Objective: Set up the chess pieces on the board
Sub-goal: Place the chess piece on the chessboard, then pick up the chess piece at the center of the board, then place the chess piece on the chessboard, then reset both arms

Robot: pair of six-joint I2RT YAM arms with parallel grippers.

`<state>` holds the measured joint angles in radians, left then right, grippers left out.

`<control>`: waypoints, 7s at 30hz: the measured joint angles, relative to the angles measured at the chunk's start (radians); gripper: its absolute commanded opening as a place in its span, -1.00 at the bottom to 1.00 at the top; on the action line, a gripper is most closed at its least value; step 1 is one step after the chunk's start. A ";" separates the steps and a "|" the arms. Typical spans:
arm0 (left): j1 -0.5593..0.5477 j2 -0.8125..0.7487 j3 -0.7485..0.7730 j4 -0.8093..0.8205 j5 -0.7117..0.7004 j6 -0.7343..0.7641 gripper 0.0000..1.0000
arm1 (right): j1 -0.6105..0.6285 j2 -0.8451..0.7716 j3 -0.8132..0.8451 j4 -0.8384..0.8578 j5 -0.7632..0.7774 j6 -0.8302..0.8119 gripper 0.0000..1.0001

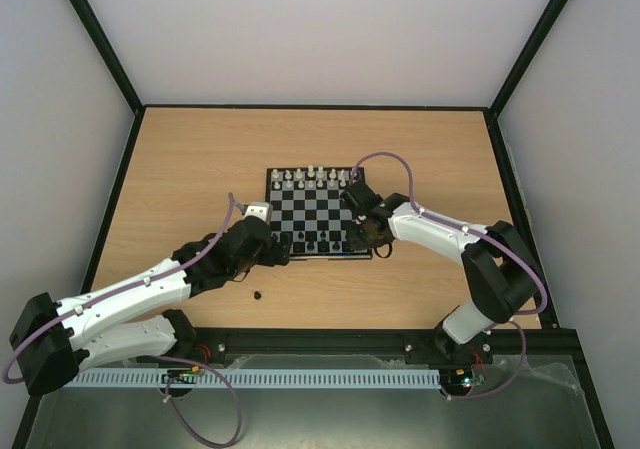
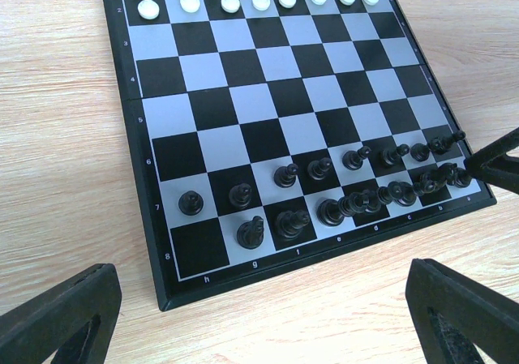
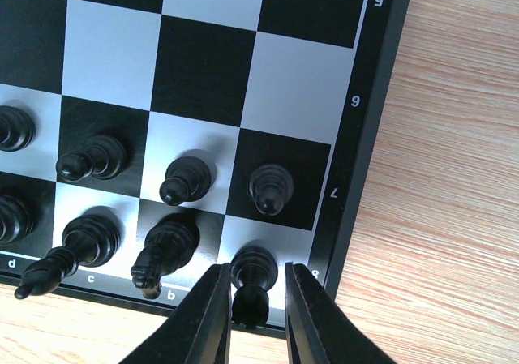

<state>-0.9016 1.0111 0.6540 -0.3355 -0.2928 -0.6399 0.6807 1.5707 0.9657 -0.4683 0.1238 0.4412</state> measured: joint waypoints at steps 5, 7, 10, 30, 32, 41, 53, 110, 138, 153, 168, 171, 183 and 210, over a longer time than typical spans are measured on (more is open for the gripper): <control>0.000 0.000 -0.001 0.000 0.000 0.000 0.98 | 0.000 -0.002 0.000 0.000 -0.005 -0.001 -0.45; 0.000 0.000 -0.001 0.000 0.000 -0.002 0.98 | 0.000 -0.016 0.000 0.000 -0.011 -0.002 -0.30; 0.000 0.000 -0.001 -0.005 -0.005 -0.009 0.98 | 0.000 -0.062 0.000 0.000 -0.020 0.003 0.24; 0.002 -0.005 -0.069 -0.060 0.034 -0.133 0.98 | 0.000 -0.468 -0.102 0.023 -0.136 0.012 0.97; -0.006 -0.006 -0.077 -0.072 0.034 -0.154 0.98 | 0.000 -0.485 -0.108 0.024 -0.146 0.012 0.97; -0.116 -0.009 -0.114 -0.139 0.012 -0.290 0.98 | 0.000 -0.548 -0.119 0.034 -0.184 0.012 0.97; -0.248 0.061 -0.125 -0.210 -0.035 -0.461 0.44 | 0.000 -0.562 -0.140 0.048 -0.225 0.012 0.97; -0.097 0.263 0.072 -0.167 -0.110 -0.256 -0.84 | 0.000 -0.577 -0.156 0.055 -0.227 0.012 0.97; 0.021 0.401 0.113 -0.040 -0.076 -0.099 -0.82 | 0.000 -0.583 -0.156 0.055 -0.227 0.012 0.97; 0.037 0.455 0.096 -0.002 -0.057 -0.084 -0.75 | 0.000 -0.581 -0.158 0.056 -0.228 0.012 0.97; 0.045 0.455 0.081 0.030 -0.039 -0.076 -0.24 | 0.000 -0.576 -0.162 0.056 -0.228 0.012 0.97; 0.045 0.448 0.081 0.027 -0.040 -0.076 -0.14 | 0.000 -0.576 -0.162 0.056 -0.228 0.012 0.97; 0.045 0.236 0.079 -0.016 -0.061 -0.077 0.33 | 0.000 -0.568 -0.163 0.060 -0.228 0.012 0.97; 0.045 0.072 0.052 0.083 -0.119 0.009 0.98 | 0.000 -0.549 -0.163 0.065 -0.205 0.012 0.97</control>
<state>-0.8570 1.0828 0.7063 -0.2527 -0.4114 -0.6312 0.6807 1.0218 0.8024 -0.4034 -0.0811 0.4530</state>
